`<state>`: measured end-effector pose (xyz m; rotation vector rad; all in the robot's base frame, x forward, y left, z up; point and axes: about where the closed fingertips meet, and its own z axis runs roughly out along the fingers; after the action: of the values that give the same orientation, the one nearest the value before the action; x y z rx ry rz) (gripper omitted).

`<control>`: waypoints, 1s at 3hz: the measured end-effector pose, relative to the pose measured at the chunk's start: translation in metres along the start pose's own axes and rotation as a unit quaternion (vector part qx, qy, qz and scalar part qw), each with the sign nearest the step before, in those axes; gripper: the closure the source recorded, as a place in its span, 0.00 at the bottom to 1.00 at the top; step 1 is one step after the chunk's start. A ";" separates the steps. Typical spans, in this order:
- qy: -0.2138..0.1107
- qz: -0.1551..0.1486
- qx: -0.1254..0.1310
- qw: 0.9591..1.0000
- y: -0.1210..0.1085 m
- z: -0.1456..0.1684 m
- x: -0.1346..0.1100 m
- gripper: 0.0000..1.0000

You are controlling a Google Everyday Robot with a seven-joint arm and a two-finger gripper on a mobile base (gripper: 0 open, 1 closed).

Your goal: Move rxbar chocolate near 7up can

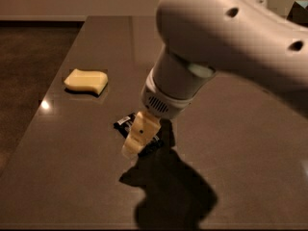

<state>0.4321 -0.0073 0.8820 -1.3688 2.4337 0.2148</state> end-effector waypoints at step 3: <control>0.035 0.006 -0.017 0.999 0.010 0.047 -0.005 0.00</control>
Offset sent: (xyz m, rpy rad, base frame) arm 0.0028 0.0273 -0.0464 -0.0531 0.0723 0.0033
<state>0.4361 0.0154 0.8399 -1.3988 2.5072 0.2145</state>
